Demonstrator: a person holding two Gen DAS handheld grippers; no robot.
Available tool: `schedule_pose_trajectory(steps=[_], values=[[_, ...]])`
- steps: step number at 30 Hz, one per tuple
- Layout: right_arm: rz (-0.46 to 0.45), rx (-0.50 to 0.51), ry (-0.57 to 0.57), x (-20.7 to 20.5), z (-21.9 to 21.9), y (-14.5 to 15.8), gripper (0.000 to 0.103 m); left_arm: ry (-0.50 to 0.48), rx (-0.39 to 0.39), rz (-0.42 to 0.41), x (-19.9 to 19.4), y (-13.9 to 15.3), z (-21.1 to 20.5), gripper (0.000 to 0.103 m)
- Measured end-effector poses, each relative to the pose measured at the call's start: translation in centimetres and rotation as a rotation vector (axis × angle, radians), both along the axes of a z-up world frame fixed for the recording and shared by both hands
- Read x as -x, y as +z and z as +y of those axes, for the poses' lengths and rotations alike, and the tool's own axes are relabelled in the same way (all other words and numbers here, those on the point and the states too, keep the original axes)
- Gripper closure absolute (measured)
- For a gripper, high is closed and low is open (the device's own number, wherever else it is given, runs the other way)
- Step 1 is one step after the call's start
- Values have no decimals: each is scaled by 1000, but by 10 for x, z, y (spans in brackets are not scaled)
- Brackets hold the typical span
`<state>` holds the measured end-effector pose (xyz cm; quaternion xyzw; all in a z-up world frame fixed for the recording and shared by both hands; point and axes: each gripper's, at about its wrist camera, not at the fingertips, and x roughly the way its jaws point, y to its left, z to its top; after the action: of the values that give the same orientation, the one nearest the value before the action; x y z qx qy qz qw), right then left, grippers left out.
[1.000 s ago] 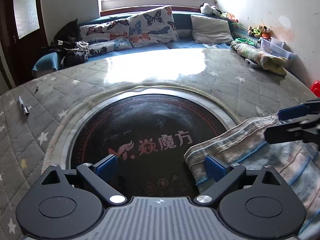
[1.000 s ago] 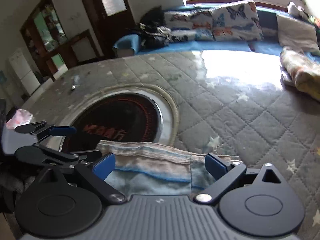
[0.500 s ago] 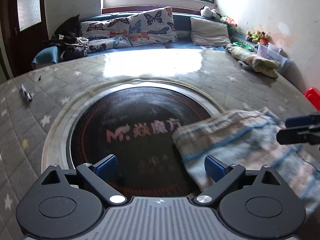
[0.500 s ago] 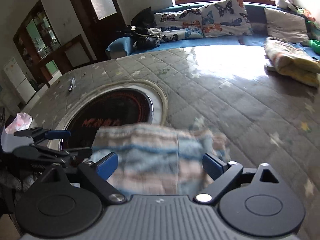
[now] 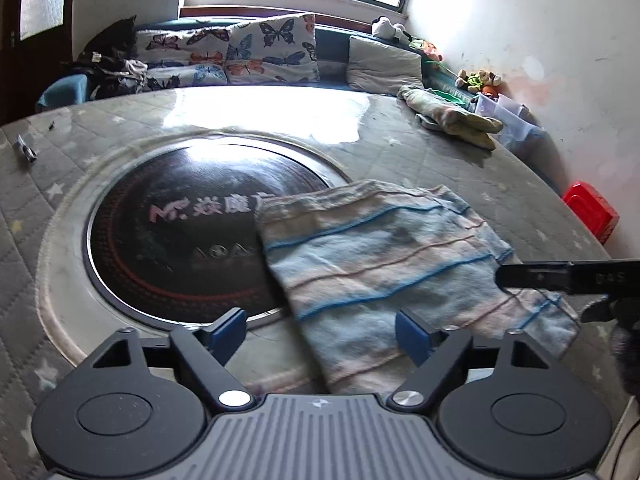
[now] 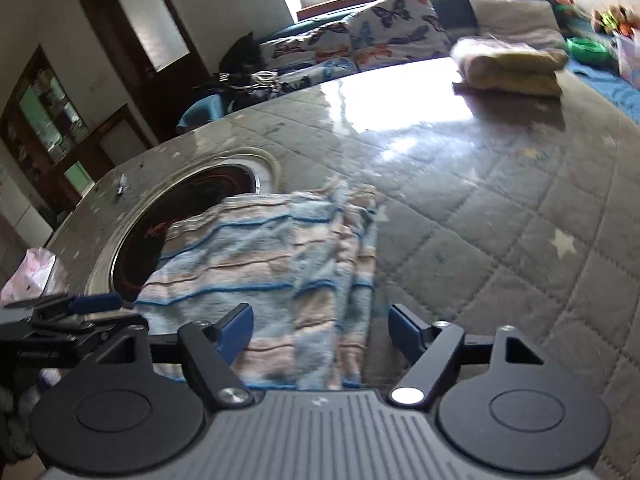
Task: Fold towel
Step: 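Grasp the towel edge with the left gripper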
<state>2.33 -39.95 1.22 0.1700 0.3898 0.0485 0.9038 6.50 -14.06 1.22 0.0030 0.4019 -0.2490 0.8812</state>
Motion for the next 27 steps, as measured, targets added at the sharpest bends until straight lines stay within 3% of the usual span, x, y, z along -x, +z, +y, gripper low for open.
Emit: schedule_pose_trajectory(steps=[3, 8, 10, 20, 25, 27], values=[[-11, -1, -8, -2, 1, -2, 32, 8, 9, 23, 0, -2, -4, 30], [-29, 13, 4, -4, 8, -5, 47, 31, 25, 32, 2, -2, -3, 36], [-26, -20, 11, -4, 7, -7, 64, 43, 40, 42, 1, -2, -2, 42], [-37, -71, -8, -3, 4, -11, 64, 96, 95, 90, -3, 0, 2, 62], [-47, -119, -28, 1, -1, -14, 83, 123, 128, 110, -6, 1, 5, 82], [-55, -141, -42, 3, -3, -14, 85, 125, 142, 114, -7, 2, 8, 87]])
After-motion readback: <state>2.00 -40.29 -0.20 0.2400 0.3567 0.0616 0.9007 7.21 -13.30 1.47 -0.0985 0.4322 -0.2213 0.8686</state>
